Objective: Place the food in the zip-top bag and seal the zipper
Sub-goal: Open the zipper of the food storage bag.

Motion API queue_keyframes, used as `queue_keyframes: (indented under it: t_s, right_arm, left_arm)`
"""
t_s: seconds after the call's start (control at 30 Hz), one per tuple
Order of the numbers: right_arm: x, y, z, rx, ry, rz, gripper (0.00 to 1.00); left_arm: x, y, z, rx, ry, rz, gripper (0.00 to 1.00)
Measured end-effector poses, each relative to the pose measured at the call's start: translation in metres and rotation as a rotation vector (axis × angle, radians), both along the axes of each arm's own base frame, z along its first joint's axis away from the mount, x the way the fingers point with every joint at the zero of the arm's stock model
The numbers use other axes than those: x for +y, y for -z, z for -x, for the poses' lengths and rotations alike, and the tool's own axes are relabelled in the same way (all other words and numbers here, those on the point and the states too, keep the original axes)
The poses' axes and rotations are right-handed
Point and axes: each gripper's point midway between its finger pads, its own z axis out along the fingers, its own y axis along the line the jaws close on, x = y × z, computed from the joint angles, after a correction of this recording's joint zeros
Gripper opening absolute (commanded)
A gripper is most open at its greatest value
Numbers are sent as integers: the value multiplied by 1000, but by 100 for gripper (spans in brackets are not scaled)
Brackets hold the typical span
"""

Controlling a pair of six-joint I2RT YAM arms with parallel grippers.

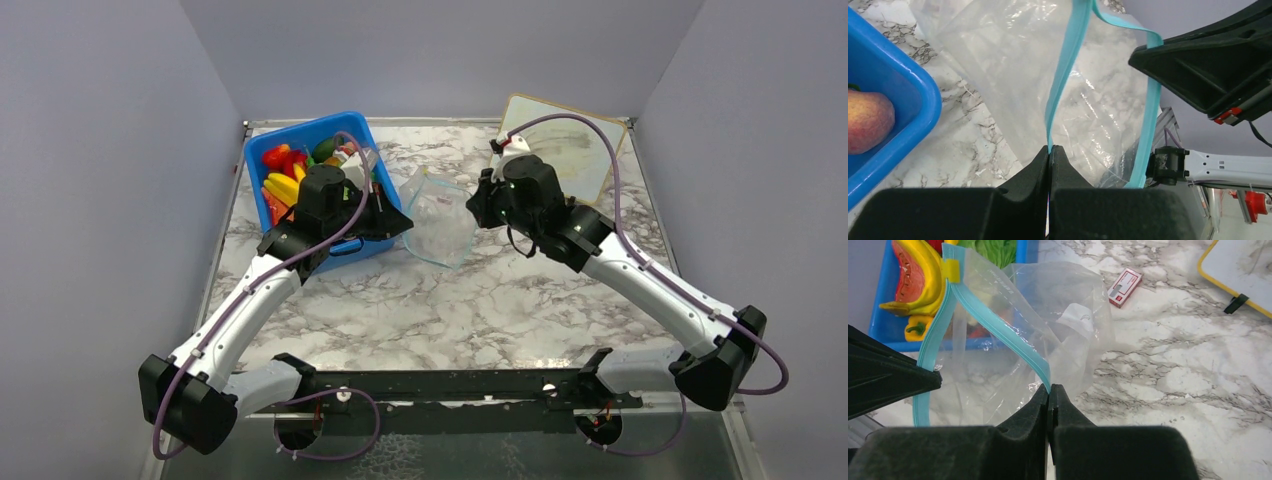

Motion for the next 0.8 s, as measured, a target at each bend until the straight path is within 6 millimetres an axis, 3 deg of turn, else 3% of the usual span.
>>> queue_keyframes:
  t_s: [0.27,0.33,0.43,0.57,0.67,0.8]
  right_arm:
    - [-21,-3,0,-36,65,40,1]
    - [-22,-1,1,-32,66,44,1]
    - [-23,4,4,-22,60,41,1]
    - [-21,9,11,-2,39,24,1]
    - [-20,9,13,8,35,8,1]
    - [-21,9,15,14,39,6,1]
  left_arm:
    - [8,7,-5,-20,-35,-54,3]
    - [10,7,-5,-23,-43,-62,14]
    - [13,4,-4,-41,-47,-64,49]
    - [15,-3,-3,-75,-49,-65,72]
    - [19,-9,-2,-105,-58,-70,98]
    - [27,-15,-3,-144,-94,-91,99]
